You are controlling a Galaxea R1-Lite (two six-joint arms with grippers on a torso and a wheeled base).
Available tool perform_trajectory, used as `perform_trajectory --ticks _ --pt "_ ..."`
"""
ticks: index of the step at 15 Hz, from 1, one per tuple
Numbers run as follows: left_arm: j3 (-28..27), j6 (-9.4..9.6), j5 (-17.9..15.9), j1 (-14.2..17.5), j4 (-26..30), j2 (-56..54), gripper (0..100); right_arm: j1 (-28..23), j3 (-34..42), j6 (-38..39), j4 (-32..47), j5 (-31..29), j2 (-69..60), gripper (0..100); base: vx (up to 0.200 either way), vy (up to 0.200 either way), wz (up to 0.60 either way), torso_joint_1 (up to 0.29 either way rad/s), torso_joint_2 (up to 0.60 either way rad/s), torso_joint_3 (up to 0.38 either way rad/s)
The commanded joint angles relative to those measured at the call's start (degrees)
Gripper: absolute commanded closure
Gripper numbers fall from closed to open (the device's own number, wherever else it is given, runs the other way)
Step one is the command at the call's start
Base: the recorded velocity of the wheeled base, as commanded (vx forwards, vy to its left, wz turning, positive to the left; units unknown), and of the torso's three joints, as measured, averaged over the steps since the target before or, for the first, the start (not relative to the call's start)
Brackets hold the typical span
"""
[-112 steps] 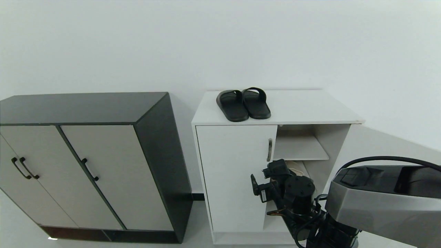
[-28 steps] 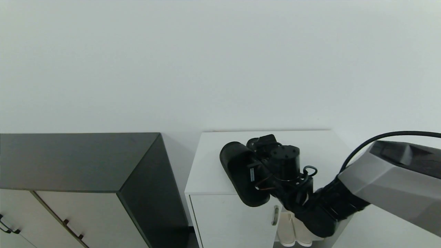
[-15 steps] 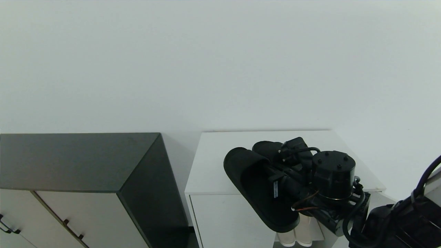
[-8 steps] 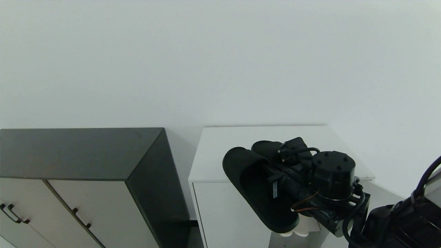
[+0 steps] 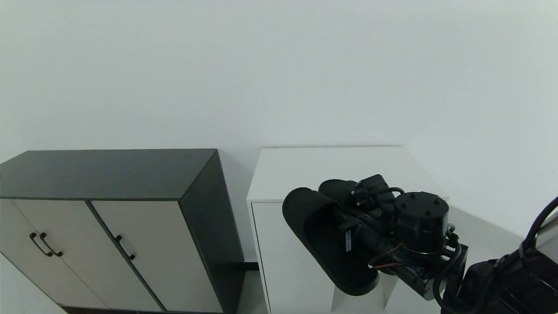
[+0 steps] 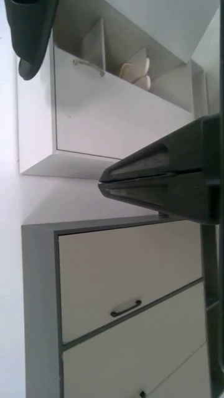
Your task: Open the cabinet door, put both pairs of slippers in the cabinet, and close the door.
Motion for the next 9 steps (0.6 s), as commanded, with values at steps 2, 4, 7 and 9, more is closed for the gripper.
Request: perform_trajectory --ticks 2,4,7,9 --pt "0.0 0.01 0.0 0.0 0.0 0.0 100 0.1 0.0 0.0 -0.1 0.0 0.3 100 0.000 0.000 0.00 0.000 0.00 0.000" --pt "0.0 0.01 0.0 0.0 0.0 0.0 100 0.1 0.1 0.0 -0.1 -0.1 0.4 100 0.000 0.000 0.00 0.000 0.00 0.000" --pt "0.0 0.01 0.0 0.0 0.0 0.0 100 0.1 0.2 -0.1 -0.5 -0.1 0.8 100 0.000 0.000 0.00 0.000 0.00 0.000" --pt "0.0 0.01 0.0 0.0 0.0 0.0 100 0.1 0.3 -0.5 -2.4 -0.1 1.5 100 0.000 0.000 0.00 0.000 0.00 0.000"
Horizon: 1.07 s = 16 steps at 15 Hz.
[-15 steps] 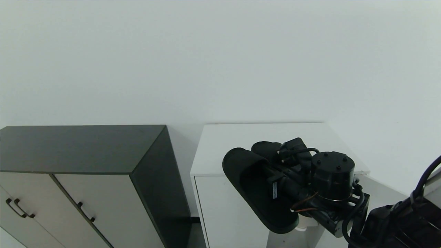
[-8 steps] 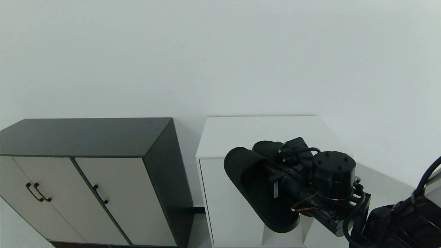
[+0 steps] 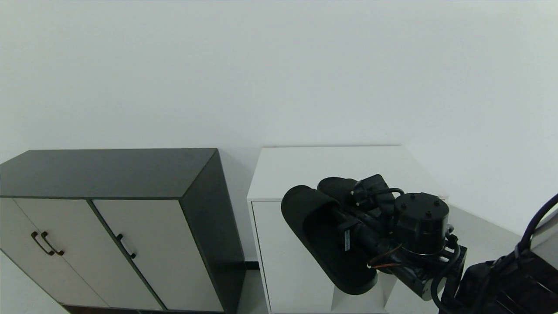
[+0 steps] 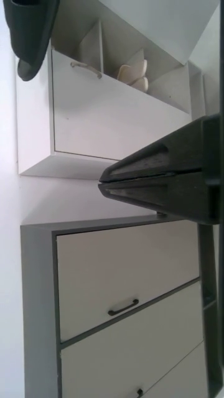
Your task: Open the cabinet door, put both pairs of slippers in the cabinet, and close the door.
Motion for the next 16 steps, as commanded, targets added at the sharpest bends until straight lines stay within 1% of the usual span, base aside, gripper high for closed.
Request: perform_trajectory --ticks 1,6,13,16 --pt "0.0 0.00 0.0 0.0 0.0 0.0 100 0.1 0.1 -0.6 -0.6 0.0 1.2 100 0.000 0.000 0.00 0.000 0.00 0.000" --pt "0.0 0.35 0.0 0.0 0.0 0.0 100 0.1 0.2 -0.7 -1.3 -0.4 1.6 100 0.000 0.000 0.00 0.000 0.00 0.000" --pt "0.0 0.35 0.0 0.0 0.0 0.0 100 0.1 0.4 -0.7 -1.3 -0.4 1.7 100 0.000 -0.200 0.00 0.002 0.00 0.002" --pt "0.0 0.26 0.0 0.0 0.0 0.0 100 0.3 1.7 -0.8 -1.3 -0.4 1.5 100 0.000 -0.200 0.00 0.004 0.00 0.004"
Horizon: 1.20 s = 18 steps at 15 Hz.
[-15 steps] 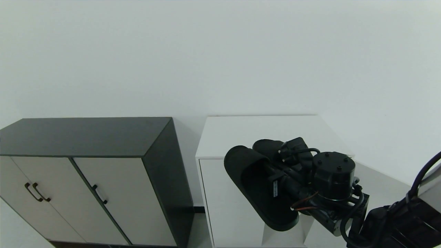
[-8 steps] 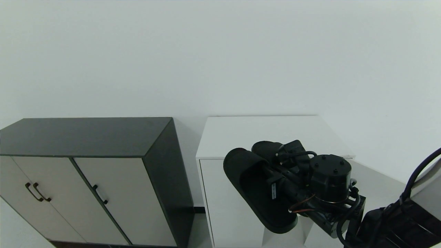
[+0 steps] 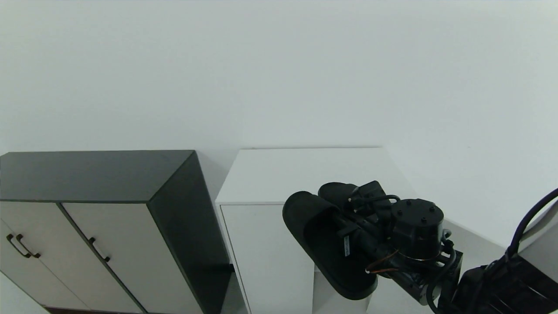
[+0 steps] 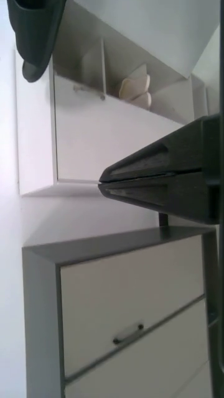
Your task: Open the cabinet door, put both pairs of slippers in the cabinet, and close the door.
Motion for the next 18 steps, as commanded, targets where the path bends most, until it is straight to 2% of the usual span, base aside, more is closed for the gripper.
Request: perform_trajectory --ticks 1,5,18 --pt "0.0 -0.05 0.0 0.0 0.0 0.0 100 0.3 0.6 -0.3 -0.1 0.0 -0.1 100 0.000 -0.200 0.00 0.002 0.00 0.002" --pt "0.0 -0.14 0.0 0.0 0.0 0.0 100 0.6 1.2 -0.4 -0.1 0.0 -0.6 100 0.000 -0.200 0.00 0.002 0.00 0.007" --pt "0.0 -0.32 0.0 0.0 0.0 0.0 100 1.0 4.6 -1.6 -0.1 0.1 -2.7 100 0.000 0.000 0.00 0.000 0.00 0.000"
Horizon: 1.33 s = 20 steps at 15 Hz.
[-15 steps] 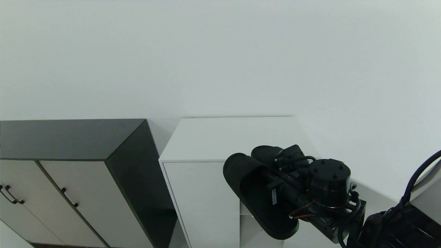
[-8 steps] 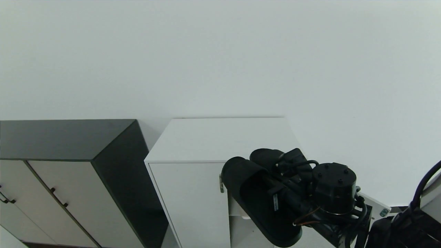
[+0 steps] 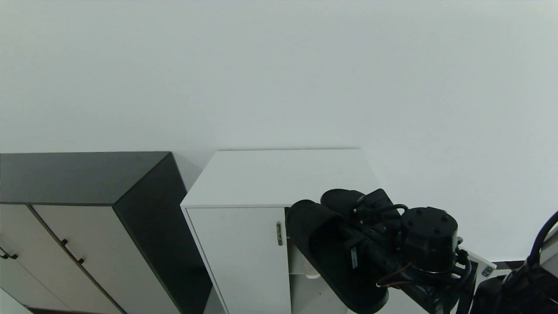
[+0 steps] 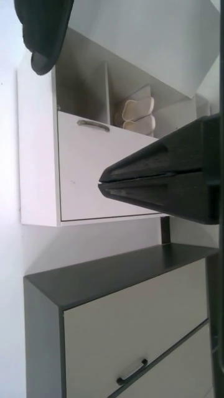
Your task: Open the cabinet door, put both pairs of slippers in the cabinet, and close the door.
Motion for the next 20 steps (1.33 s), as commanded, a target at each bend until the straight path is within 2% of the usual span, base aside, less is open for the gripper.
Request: perform_trajectory --ticks 1,4,8,14,20 --pt "0.0 0.01 0.0 0.0 0.0 0.0 100 0.0 0.3 0.0 0.0 0.1 0.1 100 0.000 0.000 0.00 0.000 0.00 0.000" --pt "0.0 0.01 0.0 0.0 0.0 0.0 100 0.0 0.7 -0.2 -0.1 0.2 0.0 100 0.000 0.000 0.00 0.000 0.00 0.000" --pt "0.0 0.01 0.0 0.0 0.0 0.0 100 1.9 3.9 -1.7 -3.4 0.1 -0.3 100 0.000 0.000 0.00 -0.135 0.32 0.171" --pt "0.0 0.01 0.0 0.0 0.0 0.0 100 2.6 5.4 -1.4 -5.0 0.3 1.0 100 0.000 0.000 0.00 -0.168 0.39 0.212" --pt "0.0 0.01 0.0 0.0 0.0 0.0 100 2.6 5.5 -1.4 -5.0 0.2 1.4 100 0.000 0.000 0.00 -0.230 0.54 0.316"
